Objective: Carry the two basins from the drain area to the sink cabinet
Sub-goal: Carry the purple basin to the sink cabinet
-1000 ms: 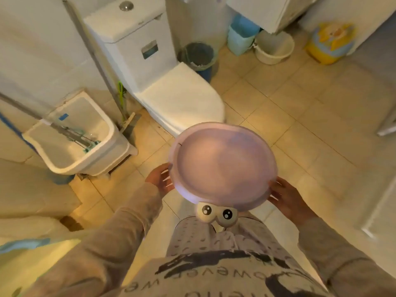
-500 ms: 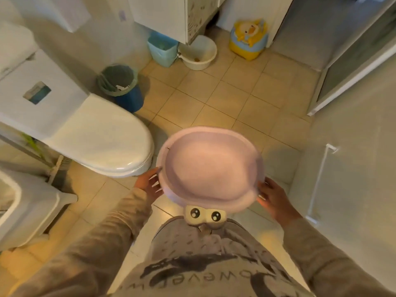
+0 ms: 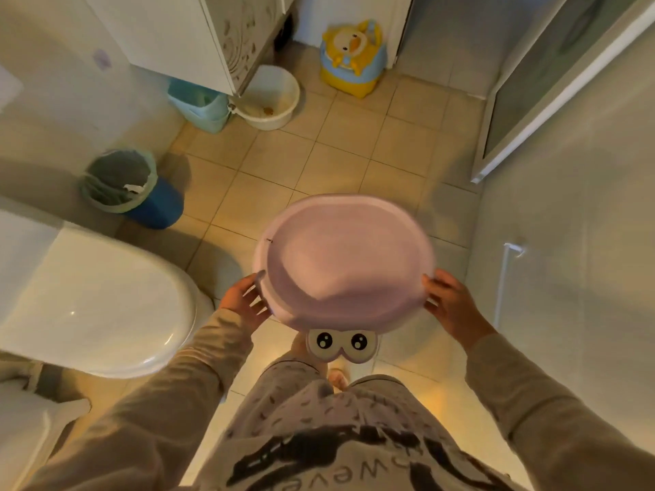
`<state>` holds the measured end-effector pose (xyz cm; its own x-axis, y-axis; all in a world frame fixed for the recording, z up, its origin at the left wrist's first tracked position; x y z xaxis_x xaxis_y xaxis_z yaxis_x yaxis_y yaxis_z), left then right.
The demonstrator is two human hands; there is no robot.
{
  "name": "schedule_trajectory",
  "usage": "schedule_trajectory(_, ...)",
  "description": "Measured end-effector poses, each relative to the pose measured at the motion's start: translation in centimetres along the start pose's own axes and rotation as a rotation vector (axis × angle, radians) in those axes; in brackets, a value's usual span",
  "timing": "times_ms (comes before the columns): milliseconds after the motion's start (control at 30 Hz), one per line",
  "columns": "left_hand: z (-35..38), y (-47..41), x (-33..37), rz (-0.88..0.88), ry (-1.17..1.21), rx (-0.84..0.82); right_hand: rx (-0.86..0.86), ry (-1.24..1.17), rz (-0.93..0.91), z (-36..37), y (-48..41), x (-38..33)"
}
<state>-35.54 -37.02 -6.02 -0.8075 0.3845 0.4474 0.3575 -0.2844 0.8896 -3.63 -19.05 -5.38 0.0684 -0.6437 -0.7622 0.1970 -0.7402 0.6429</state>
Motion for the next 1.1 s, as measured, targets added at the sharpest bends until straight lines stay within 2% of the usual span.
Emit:
schedule_trajectory(233,8.8,-4.3,7.9,-0.018,-0.051,-0.031,0.11,-0.069,0.053,0.2,-7.4,-5.8)
schedule_trajectory(633,24.2,-10.6,19.8,0.026,-0.213,-0.181,0.222,-0.167,0.024,-0.5,-17.9,-16.6)
schedule_trajectory(833,32.5,-14.7,22.5,0.021,-0.202,-0.139,0.189,-0.139,0.046,-2.6,-26.5,-22.5)
schedule_trajectory(1100,41.9,-18.3,25.5,-0.022,-0.037,-0.027,0.029,0.038,0.044,-4.7,-39.0,-34.8)
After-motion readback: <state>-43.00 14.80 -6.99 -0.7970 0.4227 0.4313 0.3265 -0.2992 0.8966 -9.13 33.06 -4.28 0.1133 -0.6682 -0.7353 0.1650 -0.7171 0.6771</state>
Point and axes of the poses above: each hand's wrist, its own y-axis away from the middle knuckle, its own z-axis out of the palm, x = y × z, the point moved 10 cm from there along -y, towards the middle knuckle, and after that the axes turned 4 degrees about x, right-handed, at the moved point
